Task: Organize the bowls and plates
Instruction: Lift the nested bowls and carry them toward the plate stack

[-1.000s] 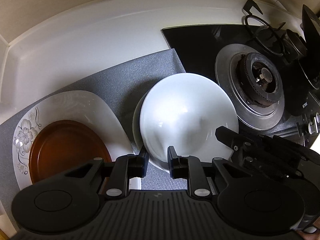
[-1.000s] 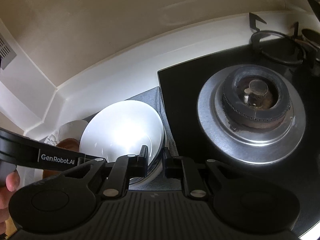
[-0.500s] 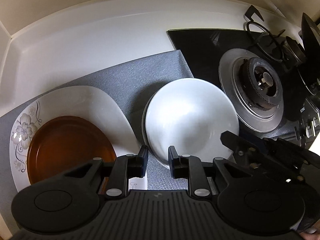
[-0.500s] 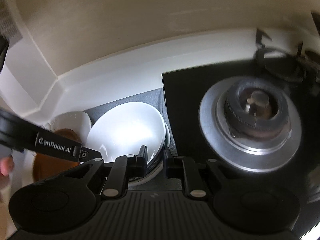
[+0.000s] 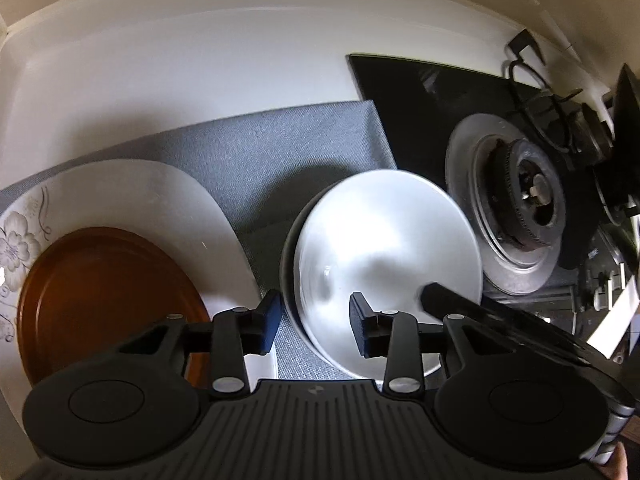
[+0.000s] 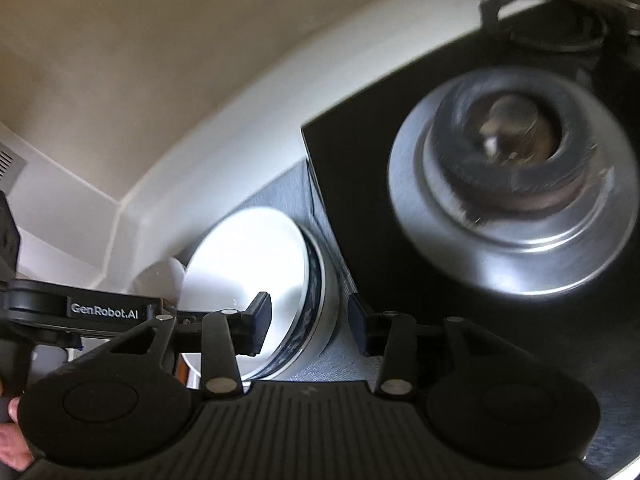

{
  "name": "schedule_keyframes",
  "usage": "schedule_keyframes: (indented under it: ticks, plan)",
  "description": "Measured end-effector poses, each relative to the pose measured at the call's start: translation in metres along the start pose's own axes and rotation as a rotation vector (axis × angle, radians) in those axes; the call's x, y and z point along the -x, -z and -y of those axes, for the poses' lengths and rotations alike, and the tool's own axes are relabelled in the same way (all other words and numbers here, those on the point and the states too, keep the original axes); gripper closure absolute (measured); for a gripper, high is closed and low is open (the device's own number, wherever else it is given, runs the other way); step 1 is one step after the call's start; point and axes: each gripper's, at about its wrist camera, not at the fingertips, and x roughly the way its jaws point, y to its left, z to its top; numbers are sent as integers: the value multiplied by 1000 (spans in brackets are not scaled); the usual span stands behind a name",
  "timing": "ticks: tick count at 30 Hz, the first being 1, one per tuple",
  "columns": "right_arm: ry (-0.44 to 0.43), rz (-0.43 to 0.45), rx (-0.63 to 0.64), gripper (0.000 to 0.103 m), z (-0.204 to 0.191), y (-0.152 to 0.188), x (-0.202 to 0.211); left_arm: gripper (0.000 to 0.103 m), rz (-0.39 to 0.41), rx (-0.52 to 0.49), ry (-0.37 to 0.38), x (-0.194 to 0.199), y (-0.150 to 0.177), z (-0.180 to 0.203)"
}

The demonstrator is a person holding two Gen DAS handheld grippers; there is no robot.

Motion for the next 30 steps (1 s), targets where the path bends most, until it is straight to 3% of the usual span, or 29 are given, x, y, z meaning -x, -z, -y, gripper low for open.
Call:
schedule_keyframes:
  ticks: [3, 5, 10, 16, 21, 26, 30]
  plan:
    - [0, -18, -31, 56, 0, 1, -15, 69, 4, -26, -44, -3, 3, 8]
    - [34, -9, -22, 71, -1, 2, -16, 71, 11, -45, -77, -3, 6, 13]
    - [28, 2, 20, 73, -1, 9, -5, 75, -8, 10, -55, -2, 14, 8]
    - [15, 40, 20, 73, -13, 15, 27, 75, 62, -25, -51, 31, 33, 18]
    - [-29, 68, 76, 73, -51, 17, 60, 75, 159, -10, -17, 84, 56, 1]
    - [-110, 25, 172, 73, -111, 28, 63, 77, 225, 45, -140, 132, 90, -30]
    - [-164, -37, 252, 73, -161, 45, 49, 77, 265, 150, -199, 162, 122, -72]
